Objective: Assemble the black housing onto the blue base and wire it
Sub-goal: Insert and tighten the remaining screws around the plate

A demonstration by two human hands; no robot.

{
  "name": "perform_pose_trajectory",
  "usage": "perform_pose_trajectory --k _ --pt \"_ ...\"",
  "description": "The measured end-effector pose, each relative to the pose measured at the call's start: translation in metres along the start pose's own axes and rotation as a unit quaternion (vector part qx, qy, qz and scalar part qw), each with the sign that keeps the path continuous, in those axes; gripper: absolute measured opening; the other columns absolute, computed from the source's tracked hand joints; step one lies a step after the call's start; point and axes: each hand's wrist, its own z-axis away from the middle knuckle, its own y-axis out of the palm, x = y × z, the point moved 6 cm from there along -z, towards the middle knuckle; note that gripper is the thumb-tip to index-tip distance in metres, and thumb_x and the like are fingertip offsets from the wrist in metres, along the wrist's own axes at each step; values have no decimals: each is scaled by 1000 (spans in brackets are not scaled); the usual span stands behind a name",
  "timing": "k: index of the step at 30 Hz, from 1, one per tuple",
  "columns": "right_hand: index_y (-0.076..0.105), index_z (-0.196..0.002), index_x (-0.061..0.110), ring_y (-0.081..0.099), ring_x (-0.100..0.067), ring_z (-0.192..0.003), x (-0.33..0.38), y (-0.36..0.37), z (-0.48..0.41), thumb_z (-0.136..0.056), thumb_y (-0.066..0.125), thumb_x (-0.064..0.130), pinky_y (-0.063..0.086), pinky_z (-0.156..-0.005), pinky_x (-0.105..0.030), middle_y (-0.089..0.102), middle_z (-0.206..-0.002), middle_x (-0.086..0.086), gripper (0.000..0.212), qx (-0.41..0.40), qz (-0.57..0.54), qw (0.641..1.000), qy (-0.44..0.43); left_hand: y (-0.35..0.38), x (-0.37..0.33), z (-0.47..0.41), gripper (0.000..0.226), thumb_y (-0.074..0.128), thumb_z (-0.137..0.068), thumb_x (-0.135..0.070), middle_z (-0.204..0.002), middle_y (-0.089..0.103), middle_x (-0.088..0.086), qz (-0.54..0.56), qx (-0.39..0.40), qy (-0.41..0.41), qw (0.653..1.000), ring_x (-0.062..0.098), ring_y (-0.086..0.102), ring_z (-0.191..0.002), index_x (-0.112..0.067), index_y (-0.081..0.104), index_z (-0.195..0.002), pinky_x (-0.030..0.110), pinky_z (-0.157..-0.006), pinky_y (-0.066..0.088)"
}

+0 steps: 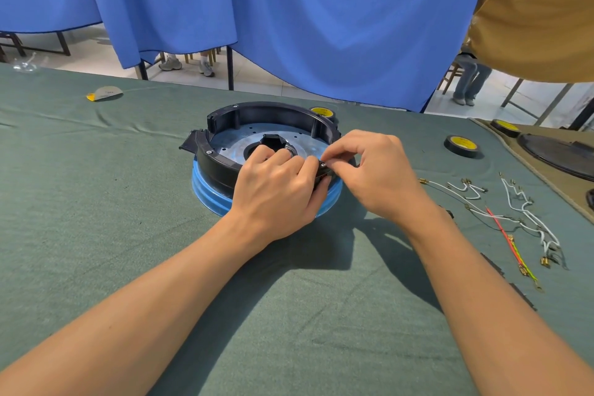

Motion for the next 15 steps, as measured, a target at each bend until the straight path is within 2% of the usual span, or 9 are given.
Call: perform_pose_trajectory --k 3,8,12,15 --pt "79 -88 10 62 -13 -77 -1 -1 0 -83 66 1 49 -78 -23 70 -89 -2 16 25 -3 1000 6 -1 0 0 35 50 -95 -37 -57 61 -1 6 2 0 1000 23 56 -55 -15 64 -71 36 -60 40" --pt "78 -92 12 58 -8 -78 1 -4 0 -84 59 -1 45 -72 -11 68 -95 2 24 13 0 1000 9 -1 0 0 36 50 -95 -37 -56 60 -1 10 5 -2 1000 23 55 -54 -15 65 -71 36 -59 41" --pt "79 -93 17 52 8 -72 -3 -3 0 -84 55 -1 36 -63 -3 62 -101 6 32 63 8 998 20 -2 0 -1 36 51 -95 -36 -55 58 -1 14 0 1 1000 23 53 -53 -15 62 -69 36 -58 39" --pt "78 -95 20 56 -3 -75 -16 -20 -3 -81 56 1 34 -66 -2 64 -99 7 31 -36 7 998 55 -3 0 -1 37 50 -95 -37 -55 57 -1 12 -1 0 1000 23 52 -54 -14 60 -67 35 -58 39"
